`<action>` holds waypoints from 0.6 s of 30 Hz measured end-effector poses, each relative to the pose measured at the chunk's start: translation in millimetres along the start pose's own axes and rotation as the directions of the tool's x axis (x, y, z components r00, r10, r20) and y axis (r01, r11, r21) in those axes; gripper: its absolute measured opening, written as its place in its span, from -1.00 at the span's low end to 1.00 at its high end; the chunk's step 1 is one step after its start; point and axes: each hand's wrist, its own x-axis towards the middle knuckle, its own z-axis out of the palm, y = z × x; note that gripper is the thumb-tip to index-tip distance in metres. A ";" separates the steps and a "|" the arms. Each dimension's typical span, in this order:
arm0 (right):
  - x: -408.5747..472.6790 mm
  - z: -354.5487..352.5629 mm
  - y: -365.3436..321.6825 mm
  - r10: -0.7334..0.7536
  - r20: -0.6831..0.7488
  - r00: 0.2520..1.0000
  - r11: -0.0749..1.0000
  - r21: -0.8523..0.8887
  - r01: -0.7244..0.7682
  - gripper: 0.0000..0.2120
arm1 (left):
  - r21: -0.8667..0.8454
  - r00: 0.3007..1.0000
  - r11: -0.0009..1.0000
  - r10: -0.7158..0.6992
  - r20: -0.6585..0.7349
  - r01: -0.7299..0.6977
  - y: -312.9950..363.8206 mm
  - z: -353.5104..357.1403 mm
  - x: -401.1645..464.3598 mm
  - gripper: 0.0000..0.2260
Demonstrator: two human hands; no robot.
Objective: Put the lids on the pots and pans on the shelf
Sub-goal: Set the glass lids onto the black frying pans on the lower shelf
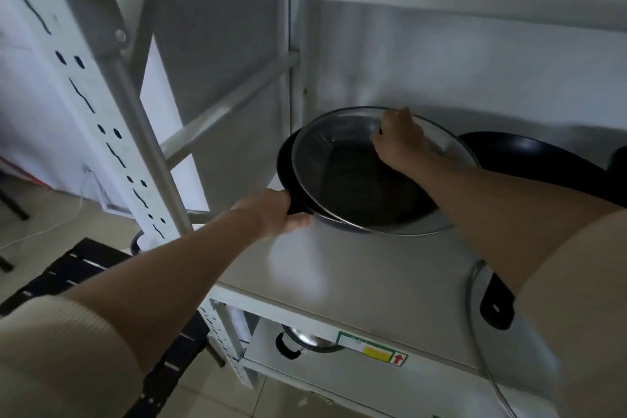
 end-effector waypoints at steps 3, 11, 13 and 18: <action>5.6 14.9 -9.5 -0.009 0.025 1.000 1.000 -0.026 0.010 -0.64 | -0.040 0.997 0.998 -0.046 -0.064 0.044 -0.6 3.8 0.6 -0.22; 20.2 27.4 -21.2 -0.042 0.058 0.997 0.999 -0.018 0.043 -0.70 | -0.058 0.992 0.996 -0.071 -0.106 0.066 3.2 5.8 -2.5 -0.31; 21.4 27.7 -18.1 -0.030 0.053 0.998 0.999 -0.018 0.031 -0.70 | -0.041 0.993 0.998 -0.060 -0.106 0.056 5.2 2.4 -1.8 -0.32; 24.9 30.6 -15.1 -0.053 0.036 0.998 0.998 0.015 0.053 -0.71 | -0.037 0.992 0.997 -0.073 -0.102 0.069 6.1 2.1 0.3 -0.35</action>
